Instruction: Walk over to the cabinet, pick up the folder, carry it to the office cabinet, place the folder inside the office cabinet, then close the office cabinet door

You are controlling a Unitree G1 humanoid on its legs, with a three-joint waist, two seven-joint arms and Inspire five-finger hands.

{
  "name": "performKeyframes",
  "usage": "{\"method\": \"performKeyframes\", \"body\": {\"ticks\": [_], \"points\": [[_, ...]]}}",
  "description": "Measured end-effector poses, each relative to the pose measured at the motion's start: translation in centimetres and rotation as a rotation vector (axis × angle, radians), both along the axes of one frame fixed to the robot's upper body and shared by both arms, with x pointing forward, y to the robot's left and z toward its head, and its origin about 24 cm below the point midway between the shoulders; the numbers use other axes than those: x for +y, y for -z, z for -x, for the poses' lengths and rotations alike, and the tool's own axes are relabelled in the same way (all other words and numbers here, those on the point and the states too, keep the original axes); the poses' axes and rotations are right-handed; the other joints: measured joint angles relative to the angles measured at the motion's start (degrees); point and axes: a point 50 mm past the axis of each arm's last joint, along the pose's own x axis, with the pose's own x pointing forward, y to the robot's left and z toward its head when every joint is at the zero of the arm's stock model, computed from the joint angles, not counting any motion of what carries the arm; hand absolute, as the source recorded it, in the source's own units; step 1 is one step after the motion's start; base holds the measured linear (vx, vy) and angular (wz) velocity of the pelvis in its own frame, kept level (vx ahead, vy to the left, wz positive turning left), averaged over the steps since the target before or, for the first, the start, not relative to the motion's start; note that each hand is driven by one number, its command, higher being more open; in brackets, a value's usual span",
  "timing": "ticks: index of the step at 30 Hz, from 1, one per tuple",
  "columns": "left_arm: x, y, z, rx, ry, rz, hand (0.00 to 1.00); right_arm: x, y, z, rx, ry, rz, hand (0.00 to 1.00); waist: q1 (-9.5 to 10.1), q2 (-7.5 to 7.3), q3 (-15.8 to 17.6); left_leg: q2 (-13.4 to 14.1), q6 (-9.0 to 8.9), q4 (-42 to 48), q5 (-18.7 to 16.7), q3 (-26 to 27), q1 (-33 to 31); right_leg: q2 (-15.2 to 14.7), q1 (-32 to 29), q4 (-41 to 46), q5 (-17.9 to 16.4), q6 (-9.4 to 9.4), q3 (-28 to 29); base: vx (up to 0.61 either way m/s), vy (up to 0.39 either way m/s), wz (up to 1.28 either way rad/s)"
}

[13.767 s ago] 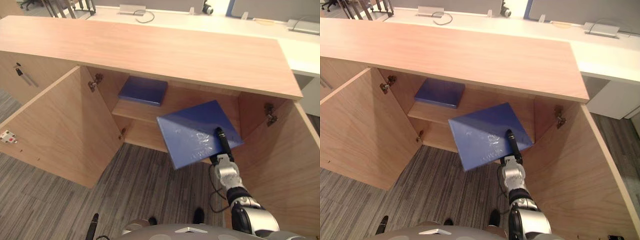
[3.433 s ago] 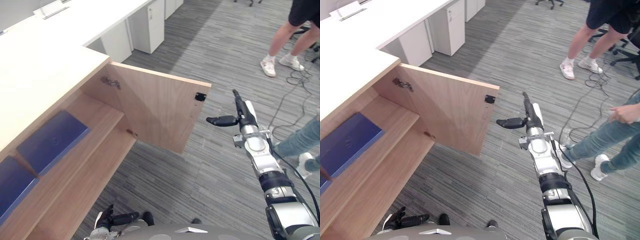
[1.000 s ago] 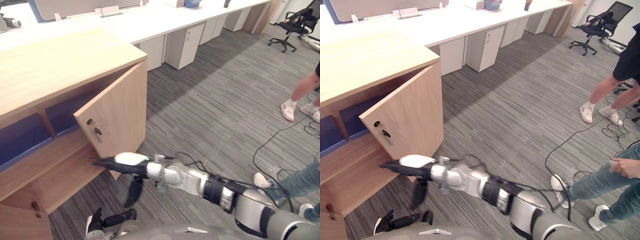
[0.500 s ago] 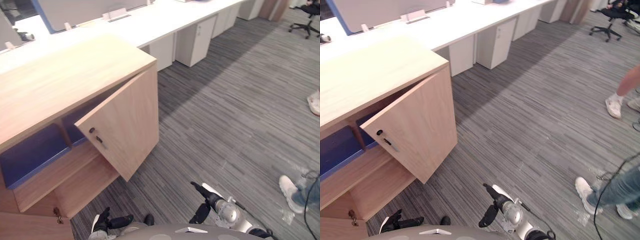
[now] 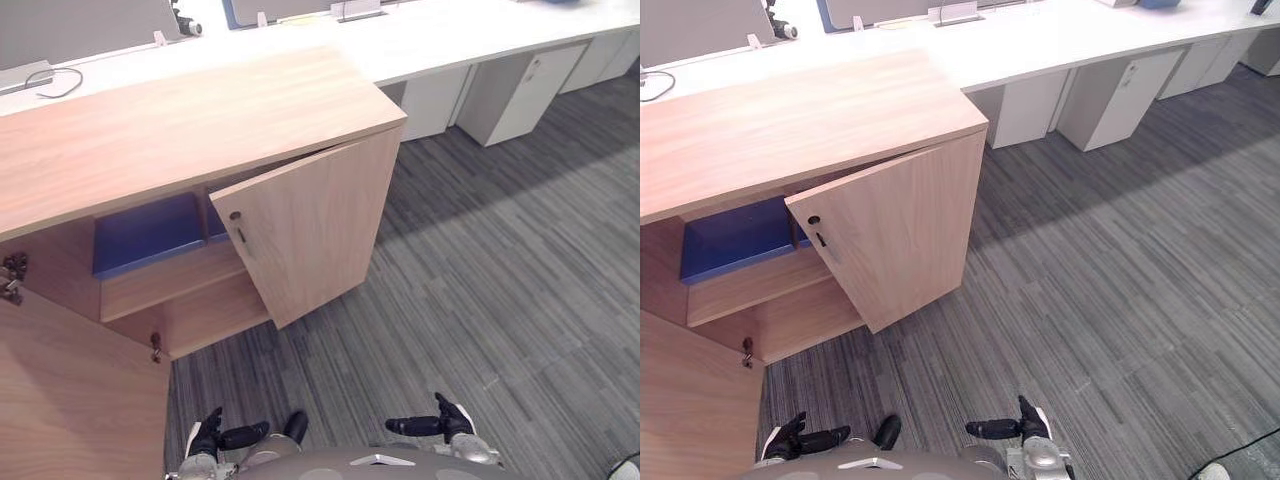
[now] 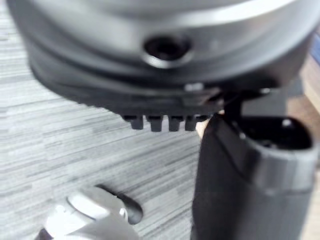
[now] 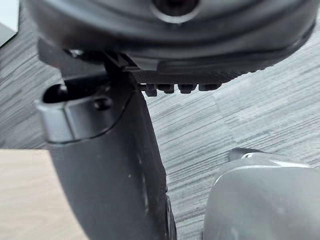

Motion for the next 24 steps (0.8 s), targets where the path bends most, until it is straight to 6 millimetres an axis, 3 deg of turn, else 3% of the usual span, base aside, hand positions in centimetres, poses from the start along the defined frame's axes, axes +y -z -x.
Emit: {"method": "performKeyframes", "body": {"ticks": [4,9,13,14,16,17,18,19,21,24], "points": [[0.5,-0.2,-0.3,-0.012,0.001,-0.011,1.00,0.4,0.5,1.6,0.042,0.056,-0.020,1.00,0.01,-1.30,0.56,-0.10,-0.25,-0.03,0.16,-0.77,0.32,0.46,3.00,-2.09,0.34,-0.05,-2.79,0.17,-0.016,0.42],[1.1,-0.4,-0.4,-0.032,-0.060,-0.007,1.00,0.9,0.6,1.8,0.046,0.081,-0.025,1.00,1.22,-2.66,1.51,-1.11,-0.26,1.76,0.17,-1.06,0.92,-0.25,5.70,-2.58,0.44,-0.08,-4.59,0.10,0.031,0.24],[0.9,-0.7,-1.3,-0.077,-0.085,-0.001,1.00,0.7,0.4,1.4,0.025,0.089,-0.025,1.00,1.44,-2.10,2.88,-3.71,-0.27,7.97,0.16,-2.81,-2.30,-0.69,6.28,-0.55,0.42,-0.10,-8.64,-0.05,0.038,0.74],[0.6,-0.8,-1.8,-0.104,-0.091,0.005,1.00,0.4,0.2,0.9,0.004,0.089,-0.014,1.00,1.44,-1.17,4.11,-4.47,-0.24,10.24,0.14,-2.87,-3.92,-0.85,6.36,0.80,-0.06,-0.82,-11.06,-0.14,0.067,1.00],[0.3,-0.9,-2.2,-0.120,-0.098,0.014,1.00,0.1,0.0,0.4,-0.016,0.100,-0.007,1.00,1.39,-0.27,5.41,-3.93,1.44,10.66,-2.16,0.68,-5.33,-1.35,6.71,1.41,-1.59,-1.77,-13.77,-0.16,0.064,0.94],[0.3,-1.0,-2.3,-0.124,-0.111,0.018,1.00,-0.1,-0.2,0.1,-0.032,0.125,-0.008,1.00,1.35,0.48,6.64,-2.19,3.84,10.31,-3.85,7.27,-6.34,-1.55,7.25,0.86,-1.57,-1.82,-16.57,-0.26,0.027,1.13],[0.4,-1.0,-2.3,-0.130,-0.135,0.022,1.00,-0.1,-0.2,-0.1,-0.041,0.150,-0.012,1.00,0.92,-0.60,6.93,0.23,4.15,11.67,-4.62,15.29,-7.81,-3.13,7.40,0.50,-1.56,-2.08,-19.63,-0.31,0.081,1.16],[0.3,-1.1,-2.4,-0.141,-0.156,0.029,1.00,-0.3,-0.1,0.4,-0.031,0.170,-0.012,1.00,0.95,-0.45,7.00,1.64,4.21,15.11,-4.69,20.20,-9.12,-3.94,7.34,1.22,-1.51,-2.06,-21.17,-0.23,0.094,1.18],[0.3,-1.0,-2.0,-0.140,-0.198,0.032,1.00,-0.8,0.0,1.2,-0.011,0.249,-0.015,1.00,1.06,0.21,6.74,5.82,4.86,28.65,-6.78,35.32,-9.76,-7.84,7.77,2.99,-1.11,-1.36,-26.70,-0.12,0.114,1.25],[-0.2,-0.5,-1.2,-0.090,-0.178,0.044,1.00,-1.6,0.1,2.0,0.006,0.332,-0.019,1.00,-1.04,2.00,5.76,10.08,3.88,29.27,-10.64,44.21,-5.61,-11.20,8.27,5.34,-0.68,-0.50,-33.25,-0.03,0.152,1.39]]}}
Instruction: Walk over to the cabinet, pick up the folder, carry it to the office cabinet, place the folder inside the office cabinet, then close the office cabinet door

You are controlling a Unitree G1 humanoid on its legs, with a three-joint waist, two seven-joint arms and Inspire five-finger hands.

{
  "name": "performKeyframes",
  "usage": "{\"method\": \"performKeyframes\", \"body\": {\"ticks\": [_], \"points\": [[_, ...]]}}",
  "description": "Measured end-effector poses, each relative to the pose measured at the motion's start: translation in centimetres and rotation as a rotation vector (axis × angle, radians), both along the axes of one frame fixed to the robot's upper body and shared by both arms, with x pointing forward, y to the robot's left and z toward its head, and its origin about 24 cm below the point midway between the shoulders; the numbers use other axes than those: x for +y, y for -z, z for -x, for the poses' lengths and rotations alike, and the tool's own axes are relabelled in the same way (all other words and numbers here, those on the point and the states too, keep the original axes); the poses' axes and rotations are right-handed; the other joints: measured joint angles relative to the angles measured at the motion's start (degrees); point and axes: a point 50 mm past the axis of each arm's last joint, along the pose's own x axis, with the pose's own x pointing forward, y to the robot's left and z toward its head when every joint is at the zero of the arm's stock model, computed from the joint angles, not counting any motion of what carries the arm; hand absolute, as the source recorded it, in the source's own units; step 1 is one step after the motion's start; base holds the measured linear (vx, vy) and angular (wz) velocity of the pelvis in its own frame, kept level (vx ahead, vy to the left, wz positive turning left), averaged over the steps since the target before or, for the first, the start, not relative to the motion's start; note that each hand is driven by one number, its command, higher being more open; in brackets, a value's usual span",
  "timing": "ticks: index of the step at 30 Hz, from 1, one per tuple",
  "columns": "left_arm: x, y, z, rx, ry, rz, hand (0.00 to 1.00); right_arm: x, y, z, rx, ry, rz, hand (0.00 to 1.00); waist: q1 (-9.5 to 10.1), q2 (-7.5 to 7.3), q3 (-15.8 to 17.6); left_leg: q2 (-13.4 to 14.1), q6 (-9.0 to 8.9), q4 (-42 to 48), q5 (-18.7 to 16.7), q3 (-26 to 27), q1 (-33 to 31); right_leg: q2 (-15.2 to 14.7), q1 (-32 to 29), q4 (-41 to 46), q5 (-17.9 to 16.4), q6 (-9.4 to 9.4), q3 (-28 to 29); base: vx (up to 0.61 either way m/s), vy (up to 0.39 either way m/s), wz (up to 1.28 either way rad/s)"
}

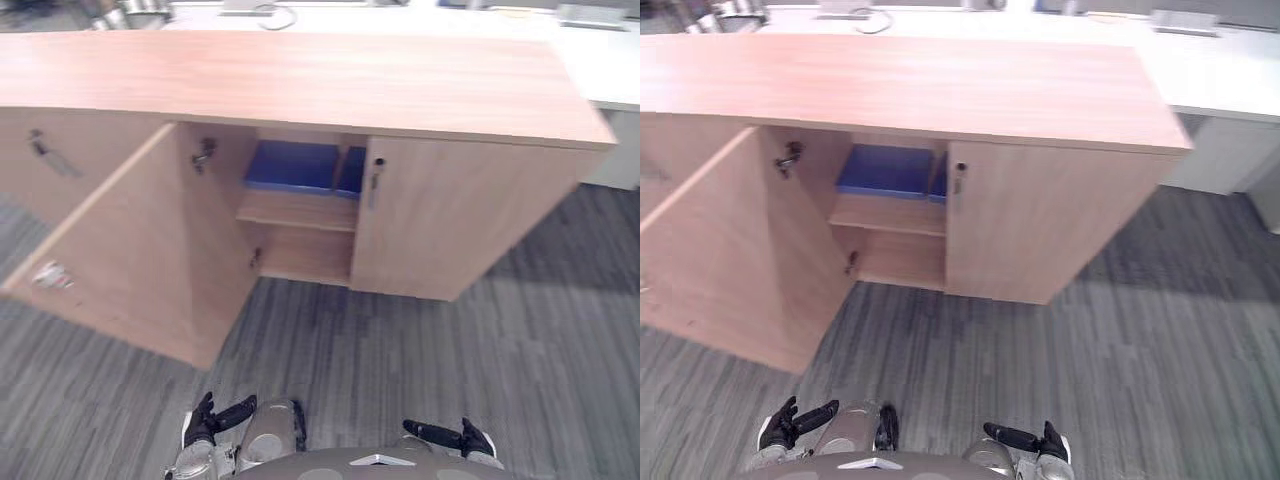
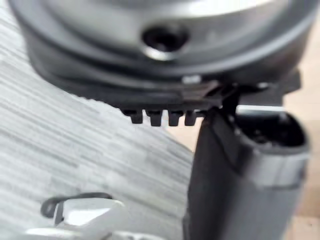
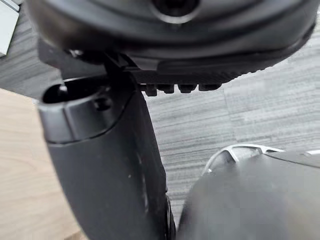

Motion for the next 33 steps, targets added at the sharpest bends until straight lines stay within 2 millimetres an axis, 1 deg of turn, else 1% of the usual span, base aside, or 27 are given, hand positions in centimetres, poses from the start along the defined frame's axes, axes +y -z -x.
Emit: {"method": "performKeyframes", "body": {"ticks": [1,2,3,4,5,6,7,8,10,11,14,19,24,25,26,27,28,30,31,32,33], "points": [[-0.3,0.0,-0.2,0.007,0.031,0.006,1.00,-0.7,-0.1,0.0,-0.004,0.055,0.003,1.00,-0.79,1.59,-0.05,-1.55,0.22,-3.52,0.20,2.52,0.37,-1.56,-1.51,4.27,-0.17,0.13,-2.40,-0.01,0.294,1.95],[-0.3,0.0,-0.5,0.006,0.059,0.001,1.00,-0.8,0.0,0.3,-0.004,0.101,-0.011,1.00,-1.33,1.63,0.14,-4.28,2.73,-8.84,1.83,0.83,0.78,-1.56,-2.89,4.82,-1.82,1.16,-1.66,-0.04,0.236,1.84],[-0.4,0.0,-0.8,0.004,0.069,0.001,1.00,-0.7,0.0,0.3,-0.004,0.112,-0.016,1.00,-1.34,1.70,0.11,-5.56,3.67,-11.78,3.18,-1.21,0.83,0.25,-3.04,1.77,-2.03,0.75,-1.60,-0.09,0.214,2.05],[0.0,-0.1,-1.3,0.010,0.091,-0.002,1.00,-0.2,0.2,0.8,0.006,0.141,-0.035,1.00,-2.01,0.50,0.45,-8.82,3.38,-17.04,6.89,-3.19,1.35,1.13,-2.05,-3.95,1.68,1.26,-1.25,-0.07,0.078,2.05],[0.0,0.1,-1.0,0.029,0.106,-0.001,1.00,0.0,0.4,1.2,0.015,0.172,-0.046,1.00,-2.29,1.01,0.49,-7.59,2.48,-18.41,4.21,3.31,2.75,-0.27,0.14,-4.09,2.83,2.40,-5.54,-0.04,0.131,1.96],[-0.1,0.2,-0.9,0.035,0.104,0.005,1.00,0.0,0.4,1.4,0.017,0.192,-0.050,1.00,-2.50,1.09,0.55,-6.74,2.30,-18.37,3.71,6.66,3.24,-1.07,0.95,-3.34,2.82,2.42,-7.25,0.00,0.169,1.67],[-0.6,0.4,-0.2,0.054,0.101,0.025,1.00,-0.4,0.4,1.8,0.020,0.229,-0.048,1.00,-2.58,2.00,0.45,-7.81,3.77,-20.94,6.38,9.30,5.40,-2.98,2.97,-1.93,3.33,3.06,-10.98,-0.02,0.243,1.16],[-0.8,0.6,0.6,0.071,0.102,0.033,1.00,-0.9,0.3,1.8,0.022,0.228,-0.041,1.00,-2.06,2.15,0.15,-10.23,3.81,-24.10,7.50,8.24,7.20,-3.97,4.02,-2.40,3.66,3.31,-11.91,-0.03,0.243,0.93],[-0.9,0.6,0.9,0.077,0.114,0.040,1.00,-0.9,0.3,1.5,0.011,0.219,-0.043,1.00,-2.10,2.47,-0.19,-12.02,4.66,-26.67,8.33,7.36,7.60,-4.91,4.05,-2.55,3.70,3.39,-12.78,-0.02,0.217,0.37],[-1.2,0.7,0.9,0.083,0.132,0.047,1.00,-1.1,0.1,1.1,-0.001,0.218,-0.039,1.00,-2.37,3.02,-0.38,-13.73,5.68,-28.95,9.42,6.13,7.79,-5.95,4.06,-2.44,4.19,4.30,-14.11,-0.01,0.163,0.38],[-1.4,0.8,1.2,0.096,0.142,0.054,1.00,-1.3,0.1,1.1,0.002,0.211,-0.041,1.00,-2.18,3.60,-0.75,-15.37,6.24,-31.08,10.16,4.83,7.98,-6.81,4.20,-2.49,4.76,5.23,-15.23,0.00,0.100,0.30],[-1.4,1.0,1.9,0.122,0.129,0.067,1.00,-1.2,0.1,0.8,0.011,0.176,-0.040,1.00,-2.09,3.81,-1.22,-15.75,5.93,-32.94,10.52,4.65,9.20,-6.81,4.84,-2.43,4.68,5.16,-15.29,-0.01,-0.019,0.01],[-1.5,1.2,2.8,0.121,0.014,0.135,1.00,-1.6,0.0,1.1,0.014,0.179,-0.028,1.00,-2.22,5.01,-2.05,-15.56,5.12,-34.20,10.51,4.66,8.45,-5.75,4.29,-2.72,4.52,5.44,-15.72,-0.02,-0.073,0.06],[-1.2,1.1,2.4,0.108,0.001,0.132,1.00,-1.6,0.1,1.3,0.022,0.179,-0.030,1.00,-2.49,3.95,-2.08,-15.78,1.91,-33.46,8.26,5.57,8.32,-6.65,3.71,-4.21,4.52,5.43,-15.50,0.03,-0.050,0.19],[-0.5,0.9,2.3,0.088,-0.032,0.120,1.00,-0.8,0.4,2.0,0.039,0.188,-0.051,1.00,-1.84,2.44,-2.08,-15.56,6.10,-28.39,7.88,5.55,6.74,-8.92,3.55,-2.92,5.44,6.95,-15.53,0.04,-0.047,0.09],[-0.5,0.8,2.5,0.083,-0.056,0.119,1.00,-1.1,0.3,2.2,0.039,0.196,-0.051,1.00,-1.74,3.08,-2.50,-13.71,5.60,-28.17,8.83,4.73,7.24,-8.94,3.51,-1.64,5.53,7.16,-15.77,0.05,-0.054,0.10],[-0.5,0.5,1.8,0.053,-0.065,0.109,1.00,-1.4,0.3,2.4,0.044,0.193,-0.040,1.00,-2.29,3.19,-2.93,-14.50,6.19,-29.51,9.45,5.30,7.72,-9.18,3.04,-1.43,5.73,7.58,-14.46,0.04,-0.056,0.10],[-0.2,-1.1,-0.8,-0.086,-0.029,0.081,1.00,-1.3,0.3,2.6,0.048,0.198,-0.040,1.00,-2.08,3.32,-3.33,-14.70,5.22,-31.16,10.08,5.17,7.52,-8.56,2.07,-2.20,6.02,7.06,-13.87,0.02,-0.023,0.07],[-0.1,-1.7,-1.7,-0.132,-0.014,0.070,1.00,-1.3,0.3,2.7,0.049,0.197,-0.041,1.00,-2.04,3.35,-3.40,-14.70,4.99,-31.53,10.23,5.20,7.45,-8.44,1.88,-2.38,6.14,6.88,-13.86,0.03,-0.067,-0.05],[0.6,-3.4,-3.9,-0.242,0.011,0.034,1.00,-1.2,0.3,2.7,0.048,0.197,-0.042,1.00,-2.10,3.41,-3.64,-14.68,4.66,-32.22,10.46,5.37,7.44,-7.90,1.67,-2.59,6.16,6.84,-13.85,0.02,-0.048,-0.07],[1.0,-4.0,-4.7,-0.277,0.032,0.007,1.00,-1.3,0.3,2.6,0.045,0.195,-0.042,1.00,-2.13,3.47,-3.84,-14.65,4.65,-32.37,10.46,5.48,7.45,-7.78,1.44,-2.72,6.15,6.81,-13.72,0.03,-0.071,-0.13]]}}
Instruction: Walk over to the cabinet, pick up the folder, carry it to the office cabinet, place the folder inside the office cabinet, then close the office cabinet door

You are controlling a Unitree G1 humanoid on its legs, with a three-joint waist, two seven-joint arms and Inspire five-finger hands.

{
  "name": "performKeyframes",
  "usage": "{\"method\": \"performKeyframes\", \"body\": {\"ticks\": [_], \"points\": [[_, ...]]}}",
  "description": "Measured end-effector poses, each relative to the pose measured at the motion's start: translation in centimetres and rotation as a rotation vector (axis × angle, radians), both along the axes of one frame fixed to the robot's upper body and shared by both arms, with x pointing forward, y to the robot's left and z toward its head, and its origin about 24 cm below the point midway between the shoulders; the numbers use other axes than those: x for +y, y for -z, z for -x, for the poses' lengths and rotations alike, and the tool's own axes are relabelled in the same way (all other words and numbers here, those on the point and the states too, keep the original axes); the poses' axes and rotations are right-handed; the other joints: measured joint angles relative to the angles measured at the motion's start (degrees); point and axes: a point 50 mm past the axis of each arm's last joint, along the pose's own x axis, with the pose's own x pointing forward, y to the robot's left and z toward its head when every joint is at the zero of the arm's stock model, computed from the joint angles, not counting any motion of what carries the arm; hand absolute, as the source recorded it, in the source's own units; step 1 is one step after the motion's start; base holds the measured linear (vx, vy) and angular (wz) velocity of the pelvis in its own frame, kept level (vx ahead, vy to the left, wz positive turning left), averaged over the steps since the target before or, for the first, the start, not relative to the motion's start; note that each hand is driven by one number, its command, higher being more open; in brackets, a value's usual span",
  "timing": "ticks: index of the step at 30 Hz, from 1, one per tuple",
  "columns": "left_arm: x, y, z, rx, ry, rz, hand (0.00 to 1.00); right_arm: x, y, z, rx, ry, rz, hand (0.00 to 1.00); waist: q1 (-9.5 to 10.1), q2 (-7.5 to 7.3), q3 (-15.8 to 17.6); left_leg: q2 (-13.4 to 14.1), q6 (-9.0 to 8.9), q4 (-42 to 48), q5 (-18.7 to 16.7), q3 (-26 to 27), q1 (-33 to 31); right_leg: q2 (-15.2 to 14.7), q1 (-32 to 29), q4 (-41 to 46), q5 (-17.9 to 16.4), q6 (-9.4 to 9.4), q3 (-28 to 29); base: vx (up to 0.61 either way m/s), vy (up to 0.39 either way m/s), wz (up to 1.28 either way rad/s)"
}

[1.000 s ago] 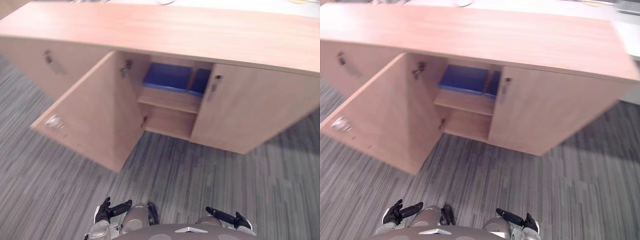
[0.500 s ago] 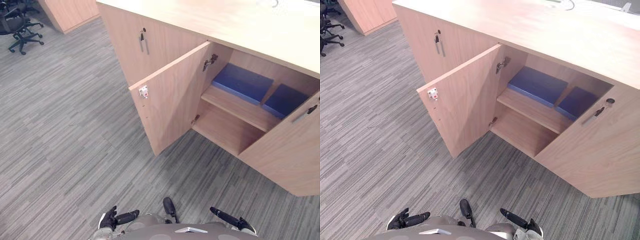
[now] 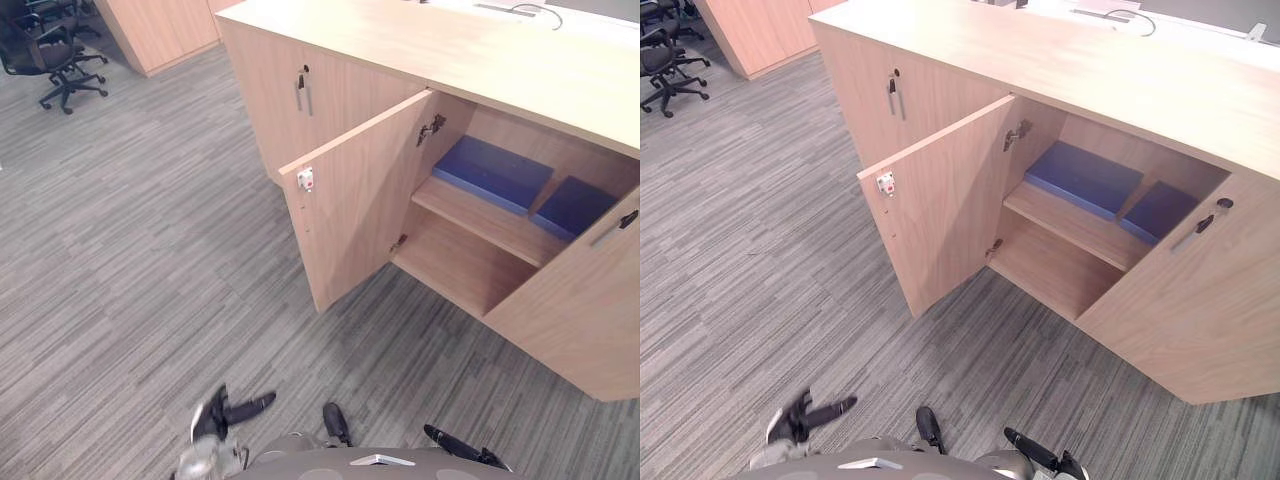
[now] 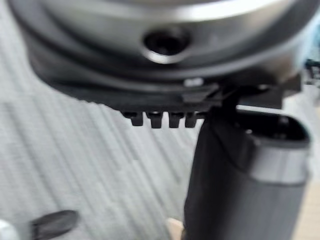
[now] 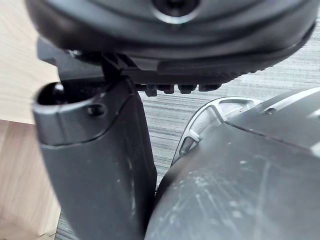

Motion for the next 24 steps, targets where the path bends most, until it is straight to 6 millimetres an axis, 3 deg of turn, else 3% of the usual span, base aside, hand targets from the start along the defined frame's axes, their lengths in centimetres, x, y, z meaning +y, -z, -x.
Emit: {"method": "performKeyframes", "body": {"ticks": [4,6,9,13,16,24], "points": [[4.3,-3.8,-4.3,-0.114,0.039,-0.221,1.00,0.0,-0.1,-0.2,-0.014,-0.035,-0.008,1.00,-0.13,0.47,-1.02,0.89,-0.04,-0.45,0.02,2.17,0.28,1.17,-1.47,-0.76,-0.08,-0.36,3.32,0.03,-0.064,-0.30],[7.7,-6.3,-6.2,-0.119,0.032,-0.396,1.00,0.2,-0.1,-0.5,-0.021,-0.080,-0.011,1.00,-0.27,0.39,-1.06,1.73,-0.22,-0.44,0.14,3.58,0.34,1.84,-2.16,-0.95,-0.04,-0.42,4.64,0.04,-0.106,-0.37],[10.5,-9.6,-8.5,-0.152,0.052,-0.569,1.00,0.4,-0.1,-0.6,-0.024,-0.105,-0.025,1.00,-0.21,-0.01,-1.24,2.58,-0.93,-0.36,0.64,4.59,0.53,2.53,-2.99,-1.54,0.62,-1.38,6.06,0.04,-0.118,-0.19],[12.6,-13.2,-10.6,-0.190,0.084,-0.726,1.00,0.8,0.0,-0.6,-0.027,-0.134,-0.048,1.00,-0.07,-0.77,-1.37,3.97,-1.45,-0.48,1.92,5.27,1.40,4.10,-2.98,-1.97,0.45,-1.69,7.53,0.04,-0.140,-0.16],[12.3,-15.9,-14.3,-0.201,0.207,-0.867,1.00,1.0,0.1,-0.6,-0.029,-0.152,-0.063,1.00,-0.06,-0.95,-1.27,5.45,-2.73,-0.54,3.06,5.21,1.46,5.80,-2.95,-2.43,-0.05,-2.53,7.72,0.01,-0.169,-0.09],[9.6,-18.1,-19.8,-0.161,0.441,-1.031,1.00,1.4,0.1,-0.5,-0.044,-0.143,-0.082,1.00,-0.95,-1.80,-0.39,7.71,-5.12,-1.95,4.72,6.09,3.48,8.42,-2.84,-2.74,-1.33,-4.54,10.07,-0.03,-0.096,-0.17]]}}
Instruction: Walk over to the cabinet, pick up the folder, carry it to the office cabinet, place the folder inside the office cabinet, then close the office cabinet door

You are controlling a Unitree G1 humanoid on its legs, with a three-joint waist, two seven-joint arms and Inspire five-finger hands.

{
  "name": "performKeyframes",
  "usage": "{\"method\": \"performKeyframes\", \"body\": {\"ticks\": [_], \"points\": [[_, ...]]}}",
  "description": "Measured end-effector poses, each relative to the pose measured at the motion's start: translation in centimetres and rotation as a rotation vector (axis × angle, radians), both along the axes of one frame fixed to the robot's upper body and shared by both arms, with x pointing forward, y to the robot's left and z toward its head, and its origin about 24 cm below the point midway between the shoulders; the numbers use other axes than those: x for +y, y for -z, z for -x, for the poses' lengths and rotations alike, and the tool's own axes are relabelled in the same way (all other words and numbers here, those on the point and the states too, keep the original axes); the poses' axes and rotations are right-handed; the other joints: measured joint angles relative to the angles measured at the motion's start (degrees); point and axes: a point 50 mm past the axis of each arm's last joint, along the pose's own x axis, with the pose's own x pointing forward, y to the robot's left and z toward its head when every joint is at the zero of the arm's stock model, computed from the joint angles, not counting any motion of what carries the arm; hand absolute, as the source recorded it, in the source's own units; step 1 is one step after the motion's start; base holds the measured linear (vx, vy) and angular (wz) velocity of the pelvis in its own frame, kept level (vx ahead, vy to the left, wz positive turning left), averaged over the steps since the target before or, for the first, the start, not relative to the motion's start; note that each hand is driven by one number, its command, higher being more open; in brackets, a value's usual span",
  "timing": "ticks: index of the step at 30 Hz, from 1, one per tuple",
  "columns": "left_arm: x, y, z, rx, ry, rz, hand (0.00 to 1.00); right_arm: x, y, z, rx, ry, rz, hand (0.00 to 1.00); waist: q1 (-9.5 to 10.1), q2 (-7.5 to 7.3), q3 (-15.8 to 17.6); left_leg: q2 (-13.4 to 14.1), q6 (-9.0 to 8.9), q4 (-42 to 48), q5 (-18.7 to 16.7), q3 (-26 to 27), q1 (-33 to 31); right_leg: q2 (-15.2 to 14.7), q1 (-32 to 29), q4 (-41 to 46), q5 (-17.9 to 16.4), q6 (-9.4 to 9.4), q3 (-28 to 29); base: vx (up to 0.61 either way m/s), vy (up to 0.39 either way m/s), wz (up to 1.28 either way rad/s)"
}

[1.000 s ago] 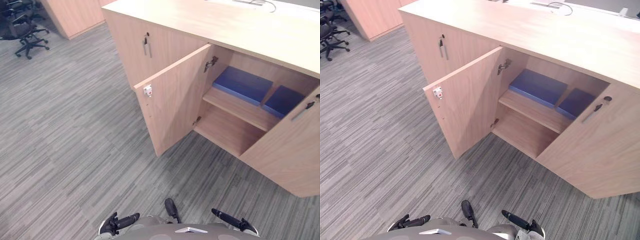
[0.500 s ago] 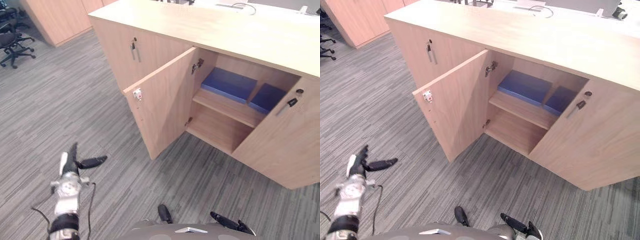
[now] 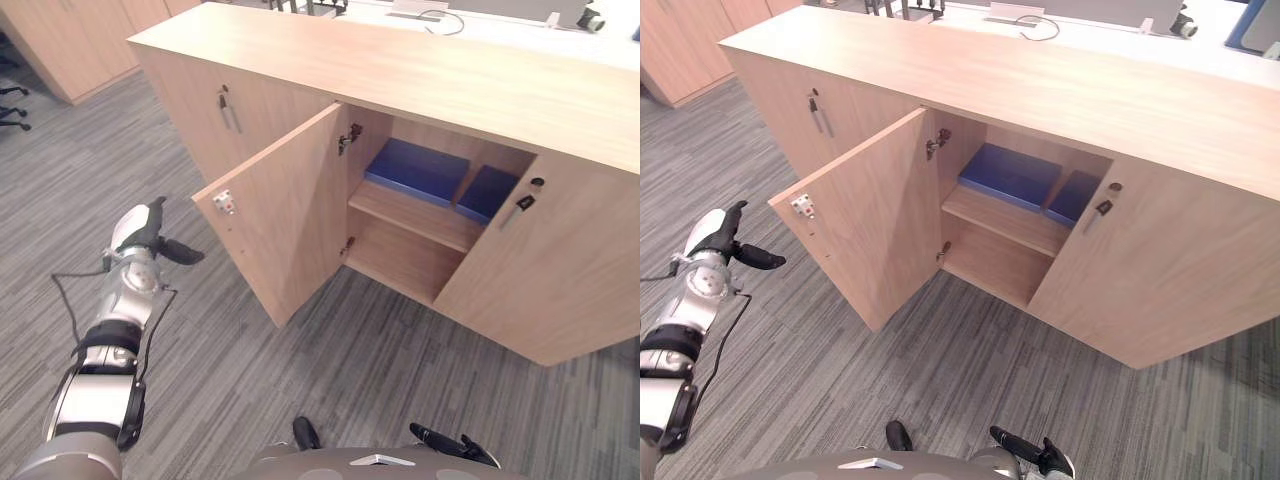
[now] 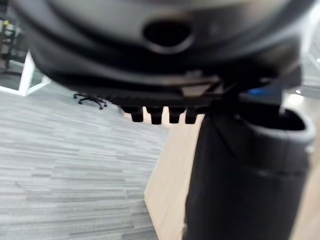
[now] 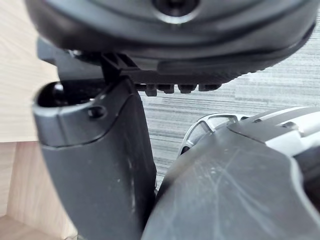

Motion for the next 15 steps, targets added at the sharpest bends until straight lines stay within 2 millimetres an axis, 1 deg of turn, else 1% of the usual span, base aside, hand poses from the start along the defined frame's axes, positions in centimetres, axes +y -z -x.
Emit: {"method": "performKeyframes", "body": {"ticks": [2,4,5,8,10,15], "points": [[-0.6,-0.4,-0.8,0.025,0.033,-0.055,1.00,0.2,0.0,-0.2,-0.014,0.008,-0.007,1.00,-0.65,-0.33,0.40,0.65,-0.14,0.00,0.11,0.68,-0.09,0.66,-0.74,-0.02,-0.18,-0.26,0.94,-0.05,-0.064,-0.23],[-0.8,-0.4,-1.1,0.043,0.034,-0.070,1.00,0.4,0.0,-0.3,-0.024,0.008,-0.008,1.00,-1.03,-0.54,0.74,0.93,-0.39,0.00,0.28,0.97,0.01,0.93,-0.96,-0.02,-0.26,-0.40,1.43,-0.04,-0.053,-0.20],[-0.5,-0.3,-1.1,0.058,0.023,-0.072,1.00,0.4,0.0,-0.3,-0.027,0.016,-0.009,1.00,-1.04,-0.48,0.84,1.13,-0.43,0.00,0.30,1.29,0.10,1.12,-1.19,-0.06,-0.28,-0.44,1.97,-0.04,-0.038,-0.17],[-0.8,-0.5,-1.5,0.064,0.036,-0.103,1.00,0.4,0.0,-0.3,-0.034,0.040,-0.016,1.00,-0.76,-0.54,1.85,1.41,-0.57,-0.01,0.40,1.57,0.24,1.36,-1.20,-0.14,-0.26,-0.46,2.24,-0.05,-0.014,-0.06],[-1.0,-0.4,-1.5,0.072,0.046,-0.125,1.00,0.4,0.0,-0.3,-0.034,0.041,-0.014,1.00,-0.75,-0.66,1.92,1.46,-0.58,-0.02,0.40,1.72,0.24,1.40,-1.27,-0.21,-0.21,-0.54,2.36,-0.05,0.008,-0.02],[-1.7,0.0,-1.6,0.127,0.113,-0.263,1.00,0.3,0.0,-0.2,-0.036,0.045,-0.002,1.00,-0.41,-0.75,1.98,1.44,-0.57,-0.06,0.39,2.51,0.14,1.56,-1.60,-1.20,0.82,-0.52,3.21,-0.05,0.036,-0.08]]}}
